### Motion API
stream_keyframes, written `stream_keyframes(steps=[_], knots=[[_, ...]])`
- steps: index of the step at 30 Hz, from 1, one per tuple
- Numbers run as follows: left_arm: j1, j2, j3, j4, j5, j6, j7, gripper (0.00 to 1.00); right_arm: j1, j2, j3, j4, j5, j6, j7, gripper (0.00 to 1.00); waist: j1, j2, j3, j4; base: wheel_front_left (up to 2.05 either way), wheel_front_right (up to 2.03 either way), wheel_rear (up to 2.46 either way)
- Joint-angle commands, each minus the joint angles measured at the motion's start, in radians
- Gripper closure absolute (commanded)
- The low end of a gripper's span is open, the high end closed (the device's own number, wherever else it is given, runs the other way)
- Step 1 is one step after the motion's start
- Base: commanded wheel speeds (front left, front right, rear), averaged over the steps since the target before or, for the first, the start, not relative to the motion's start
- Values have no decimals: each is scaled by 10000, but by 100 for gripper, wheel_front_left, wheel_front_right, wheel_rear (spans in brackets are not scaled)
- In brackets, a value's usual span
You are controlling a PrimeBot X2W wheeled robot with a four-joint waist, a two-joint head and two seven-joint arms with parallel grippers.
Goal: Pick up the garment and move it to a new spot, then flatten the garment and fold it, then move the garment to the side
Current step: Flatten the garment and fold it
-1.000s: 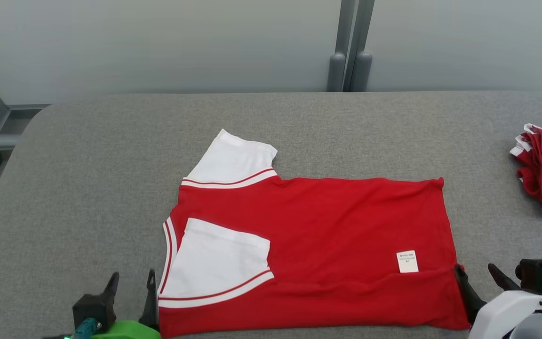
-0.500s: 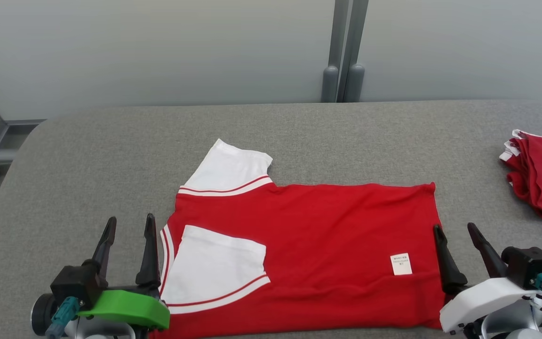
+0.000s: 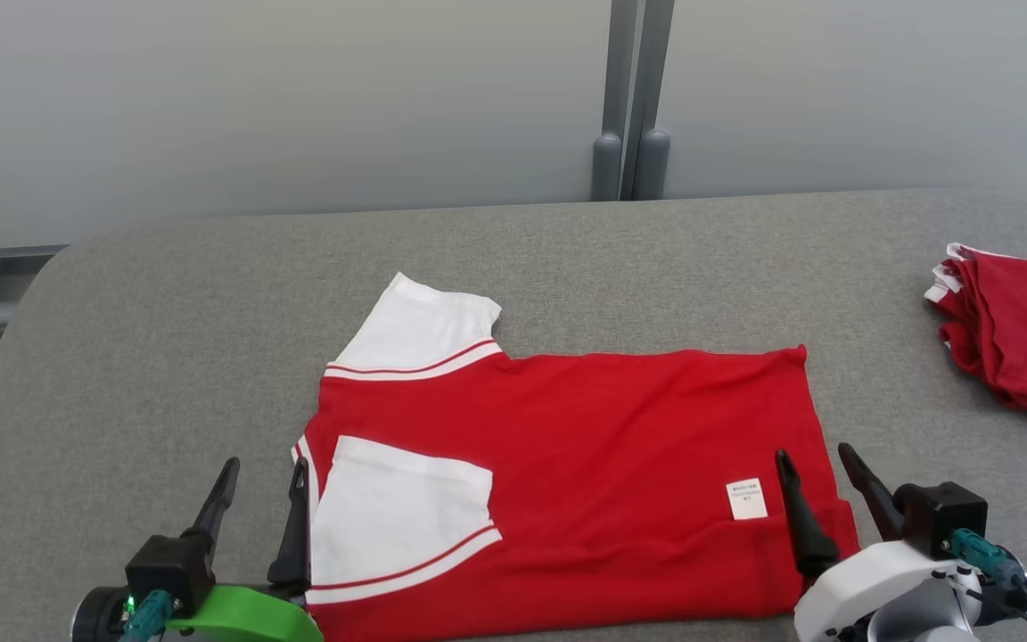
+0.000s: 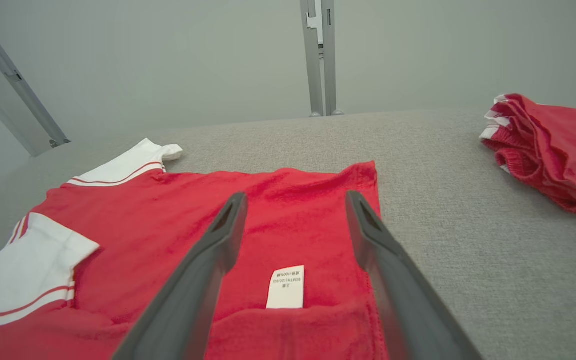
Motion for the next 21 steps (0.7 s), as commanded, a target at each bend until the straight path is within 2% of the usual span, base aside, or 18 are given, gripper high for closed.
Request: stream_keyframes(steps=[1, 11, 21], knots=[[146, -59, 51, 111, 206, -103, -8, 0, -155, -8, 90, 69, 24, -7, 41, 0, 0, -1, 6, 16, 0, 0, 0], [24, -281, 273, 386, 648, -507, -8, 0, -236, -1, 176, 86, 143, -7, 195, 0, 0, -1, 59, 43, 0, 0, 0], [-22, -353, 387, 619, 946, -680, -8, 0, -230, -19, 259, 128, -5, -7, 294, 0, 0, -1, -95, 20, 0, 0, 0]])
